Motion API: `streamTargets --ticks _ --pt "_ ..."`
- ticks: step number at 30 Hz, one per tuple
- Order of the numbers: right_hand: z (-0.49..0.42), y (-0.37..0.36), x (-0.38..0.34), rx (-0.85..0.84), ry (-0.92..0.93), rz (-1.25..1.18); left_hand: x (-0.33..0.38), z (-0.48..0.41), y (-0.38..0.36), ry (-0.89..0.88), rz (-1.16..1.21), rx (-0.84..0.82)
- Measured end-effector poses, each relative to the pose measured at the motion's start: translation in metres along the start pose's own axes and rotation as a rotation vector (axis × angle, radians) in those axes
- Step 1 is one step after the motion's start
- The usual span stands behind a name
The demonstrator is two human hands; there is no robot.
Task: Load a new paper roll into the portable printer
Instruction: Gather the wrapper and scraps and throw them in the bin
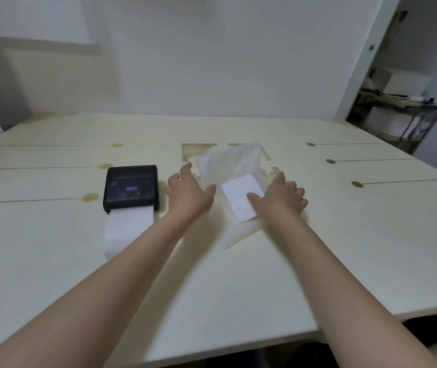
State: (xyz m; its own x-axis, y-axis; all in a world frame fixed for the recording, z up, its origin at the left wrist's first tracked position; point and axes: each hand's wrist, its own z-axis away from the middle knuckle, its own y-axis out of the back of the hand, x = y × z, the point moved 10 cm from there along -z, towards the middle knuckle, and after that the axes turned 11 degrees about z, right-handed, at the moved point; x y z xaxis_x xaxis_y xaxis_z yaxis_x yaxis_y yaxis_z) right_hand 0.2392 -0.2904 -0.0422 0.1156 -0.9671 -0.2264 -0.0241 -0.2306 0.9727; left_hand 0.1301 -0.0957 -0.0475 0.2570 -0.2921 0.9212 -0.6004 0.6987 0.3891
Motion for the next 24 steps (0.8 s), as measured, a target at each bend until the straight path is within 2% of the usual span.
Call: streamTargets --ticks 2,6,8,11,14,17,21,24 --pt "0.003 -0.012 0.012 -0.088 -0.043 0.042 -0.013 -0.003 -0.01 0.116 0.178 -0.074" --pt "0.011 -0.022 0.031 -0.151 -0.045 -0.01 -0.013 0.0 -0.014 0.107 0.353 -0.093" --pt "0.018 -0.023 0.038 -0.182 -0.015 -0.064 -0.009 0.004 -0.018 0.088 0.376 -0.102" --pt "0.032 -0.014 0.047 -0.141 0.028 -0.178 0.0 0.013 -0.031 0.082 0.375 -0.158" --pt "0.046 -0.001 0.062 -0.084 0.096 -0.367 0.014 0.026 -0.041 0.045 0.365 -0.179" --pt "0.067 0.012 0.078 -0.113 0.196 -0.569 0.03 0.042 -0.053 0.013 0.409 -0.233" --pt "0.101 0.021 0.107 -0.265 0.285 -0.569 0.047 0.069 -0.081 0.041 0.507 -0.372" --pt "0.115 0.017 0.148 -0.297 0.23 -0.521 0.063 0.1 -0.097 -0.065 0.513 -0.411"
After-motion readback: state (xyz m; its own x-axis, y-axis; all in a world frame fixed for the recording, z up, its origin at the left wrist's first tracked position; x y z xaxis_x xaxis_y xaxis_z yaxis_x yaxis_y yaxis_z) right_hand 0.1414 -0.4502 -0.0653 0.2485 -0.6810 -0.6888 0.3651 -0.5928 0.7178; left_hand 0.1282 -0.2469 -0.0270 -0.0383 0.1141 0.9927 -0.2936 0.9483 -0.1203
